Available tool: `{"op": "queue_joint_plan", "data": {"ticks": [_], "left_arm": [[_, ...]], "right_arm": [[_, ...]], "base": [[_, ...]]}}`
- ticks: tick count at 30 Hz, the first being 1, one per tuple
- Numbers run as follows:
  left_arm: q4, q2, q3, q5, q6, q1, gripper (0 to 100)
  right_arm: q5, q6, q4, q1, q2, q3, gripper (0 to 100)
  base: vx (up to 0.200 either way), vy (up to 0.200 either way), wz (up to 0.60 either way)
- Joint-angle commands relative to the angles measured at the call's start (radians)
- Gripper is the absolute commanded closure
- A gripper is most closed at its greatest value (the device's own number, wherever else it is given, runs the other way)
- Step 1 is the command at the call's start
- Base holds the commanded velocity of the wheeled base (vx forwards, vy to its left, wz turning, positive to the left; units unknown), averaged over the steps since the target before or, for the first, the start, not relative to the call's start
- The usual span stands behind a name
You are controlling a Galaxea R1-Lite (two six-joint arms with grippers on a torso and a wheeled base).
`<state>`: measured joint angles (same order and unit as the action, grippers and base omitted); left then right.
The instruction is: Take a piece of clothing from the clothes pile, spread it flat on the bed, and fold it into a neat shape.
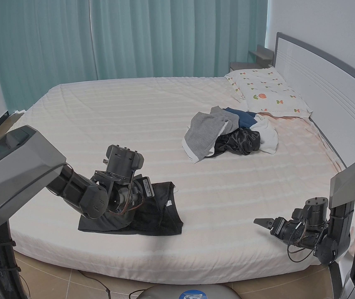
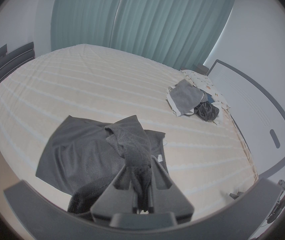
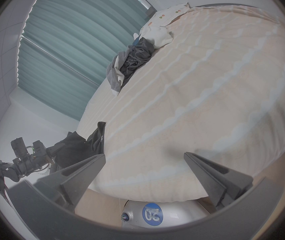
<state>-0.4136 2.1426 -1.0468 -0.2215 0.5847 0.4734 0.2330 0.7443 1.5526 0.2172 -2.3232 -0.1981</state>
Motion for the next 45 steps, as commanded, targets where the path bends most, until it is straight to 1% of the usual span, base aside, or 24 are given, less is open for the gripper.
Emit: {"op": "queue_joint_plan", "data": {"ticks": [1, 3, 7, 12, 15, 16, 20, 24, 26, 31, 32, 33, 35, 37, 38, 40, 42, 43, 45], "left_arm": [[-0.002, 0.062, -0.019, -0.004, 0.001, 0.017, 100], [-0.004, 0.079, -0.033, -0.006, 0.003, 0.024, 100], [-0.002, 0.103, -0.075, -0.009, 0.043, 0.05, 100], [-0.002, 0.131, -0.108, -0.013, 0.044, 0.068, 100], [-0.005, 0.149, -0.127, -0.029, 0.047, 0.07, 100], [-0.007, 0.152, -0.13, -0.03, 0.053, 0.071, 0], [-0.002, 0.155, -0.144, -0.03, 0.075, 0.085, 0], [-0.004, 0.149, -0.147, -0.03, 0.078, 0.085, 0], [-0.002, 0.146, -0.144, -0.03, 0.095, 0.083, 0], [-0.001, 0.111, -0.101, -0.03, 0.133, 0.07, 0], [-0.004, 0.083, -0.053, -0.024, 0.149, 0.047, 0], [-0.005, 0.079, -0.045, -0.022, 0.152, 0.04, 0], [-0.01, 0.051, 0.008, -0.016, 0.188, 0.007, 0], [-0.011, 0.043, 0.024, -0.01, 0.205, -0.009, 0], [-0.011, 0.025, 0.059, 0.017, 0.238, -0.038, 0], [-0.011, 0.007, 0.096, 0.053, 0.262, -0.067, 0], [-0.013, 0.002, 0.111, 0.063, 0.27, -0.078, 0], [-0.02, -0.009, 0.154, 0.099, 0.299, -0.101, 0], [-0.027, -0.012, 0.166, 0.108, 0.31, -0.111, 0]], "right_arm": [[0.0, 0.0, 0.011, 0.001, -0.002, 0.002, 0], [0.002, 0.0, 0.011, 0.001, -0.002, 0.003, 0], [0.0, 0.0, 0.011, 0.004, -0.01, 0.003, 0], [-0.001, -0.002, 0.011, 0.007, -0.013, 0.003, 0], [-0.001, 0.0, 0.011, 0.008, -0.013, 0.003, 0], [-0.001, -0.002, 0.011, 0.008, -0.013, 0.003, 0], [-0.001, -0.002, 0.011, 0.008, -0.015, 0.003, 0], [-0.001, -0.002, 0.011, 0.007, -0.015, 0.003, 0], [-0.001, -0.002, 0.011, 0.007, -0.015, 0.003, 0], [-0.001, 0.0, 0.011, 0.007, -0.013, 0.003, 0], [-0.001, 0.0, 0.011, 0.007, -0.013, 0.005, 0], [-0.001, 0.0, 0.011, 0.007, -0.013, 0.005, 0], [-0.001, -0.002, 0.012, 0.007, -0.015, 0.003, 0], [-0.001, 0.0, 0.011, 0.007, -0.015, 0.003, 0], [-0.001, 0.0, 0.011, 0.007, -0.015, 0.003, 0], [-0.001, 0.0, 0.011, 0.007, -0.015, 0.003, 0], [-0.001, 0.0, 0.011, 0.007, -0.015, 0.003, 0], [-0.001, 0.0, 0.011, 0.007, -0.016, 0.002, 0], [-0.001, 0.0, 0.011, 0.007, -0.016, 0.002, 0]], "base": [[0.0, 0.0, 0.0], [0.0, 0.0, 0.0], [0.0, 0.0, 0.0], [0.0, 0.0, 0.0], [0.0, 0.0, 0.0], [0.0, 0.0, 0.0], [0.0, 0.0, 0.0], [0.0, 0.0, 0.0], [0.0, 0.0, 0.0], [0.0, 0.0, 0.0], [0.0, 0.0, 0.0], [0.0, 0.0, 0.0], [0.0, 0.0, 0.0], [-0.2, 0.0, 0.0], [-0.2, 0.0, 0.0], [0.0, 0.0, 0.0], [0.0, 0.0, 0.0], [0.0, 0.0, 0.0], [0.0, 0.0, 0.0]]}}
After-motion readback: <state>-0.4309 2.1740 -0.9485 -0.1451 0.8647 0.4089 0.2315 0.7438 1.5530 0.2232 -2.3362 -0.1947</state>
